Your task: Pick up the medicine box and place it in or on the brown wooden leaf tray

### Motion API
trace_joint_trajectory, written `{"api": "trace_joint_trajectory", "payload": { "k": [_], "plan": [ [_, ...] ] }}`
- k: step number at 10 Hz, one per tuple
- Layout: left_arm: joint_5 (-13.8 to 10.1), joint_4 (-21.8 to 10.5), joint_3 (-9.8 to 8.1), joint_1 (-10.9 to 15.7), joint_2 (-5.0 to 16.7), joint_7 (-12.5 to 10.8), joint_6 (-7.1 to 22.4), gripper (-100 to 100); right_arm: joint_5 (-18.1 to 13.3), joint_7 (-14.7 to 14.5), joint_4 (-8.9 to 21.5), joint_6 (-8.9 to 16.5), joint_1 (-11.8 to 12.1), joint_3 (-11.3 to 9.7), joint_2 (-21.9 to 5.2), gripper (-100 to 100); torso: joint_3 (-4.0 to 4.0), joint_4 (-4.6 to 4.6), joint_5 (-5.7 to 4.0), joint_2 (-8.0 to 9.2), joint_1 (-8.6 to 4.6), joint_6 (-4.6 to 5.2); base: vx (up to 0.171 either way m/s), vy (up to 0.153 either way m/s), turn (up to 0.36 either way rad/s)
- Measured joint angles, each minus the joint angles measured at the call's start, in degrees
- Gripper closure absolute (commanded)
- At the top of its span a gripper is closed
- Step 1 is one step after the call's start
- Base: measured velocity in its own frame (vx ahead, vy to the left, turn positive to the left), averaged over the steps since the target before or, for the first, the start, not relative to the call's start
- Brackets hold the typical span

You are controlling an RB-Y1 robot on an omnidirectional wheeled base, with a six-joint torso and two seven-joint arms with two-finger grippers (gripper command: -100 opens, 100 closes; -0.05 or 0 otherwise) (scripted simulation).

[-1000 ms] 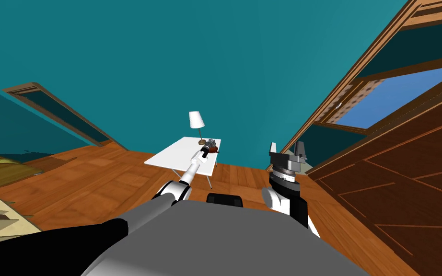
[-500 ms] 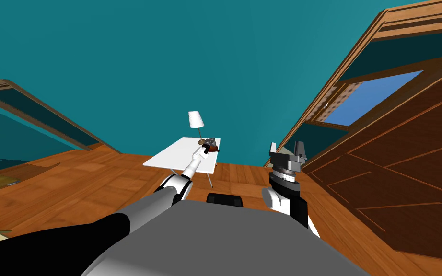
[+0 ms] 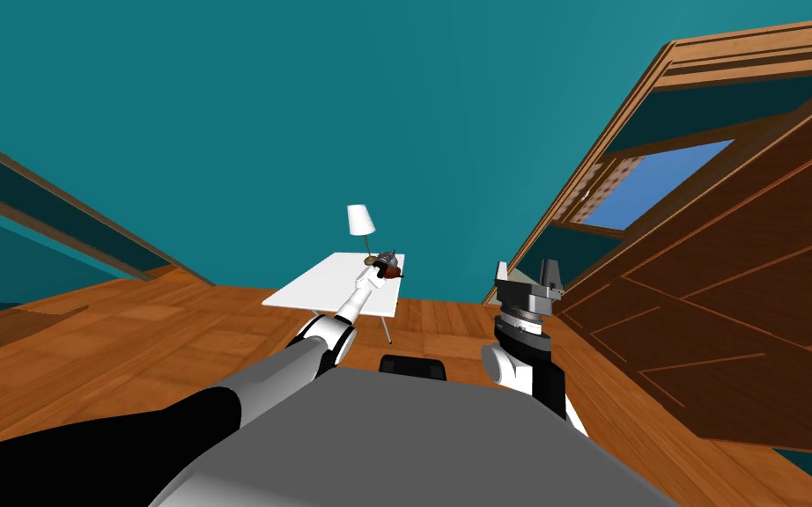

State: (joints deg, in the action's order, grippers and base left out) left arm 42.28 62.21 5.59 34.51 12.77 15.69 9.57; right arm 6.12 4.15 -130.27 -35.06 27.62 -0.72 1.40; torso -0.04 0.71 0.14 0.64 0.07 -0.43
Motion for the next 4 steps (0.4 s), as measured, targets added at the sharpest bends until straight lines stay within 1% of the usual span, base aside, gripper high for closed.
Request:
{"api": "trace_joint_trajectory", "payload": {
  "k": [4],
  "plan": [
    [0.00, 0.00, 0.00, 0.00, 0.00, 0.00, 0.00, 0, 0.00, 0.00, 0.00, 0.00, 0.00, 0.00, 0.00, 0, -0.03, 0.01, -0.01, -0.05, -0.04, 0.00, 0.000, 0.000, 0.000]
  ]
}}
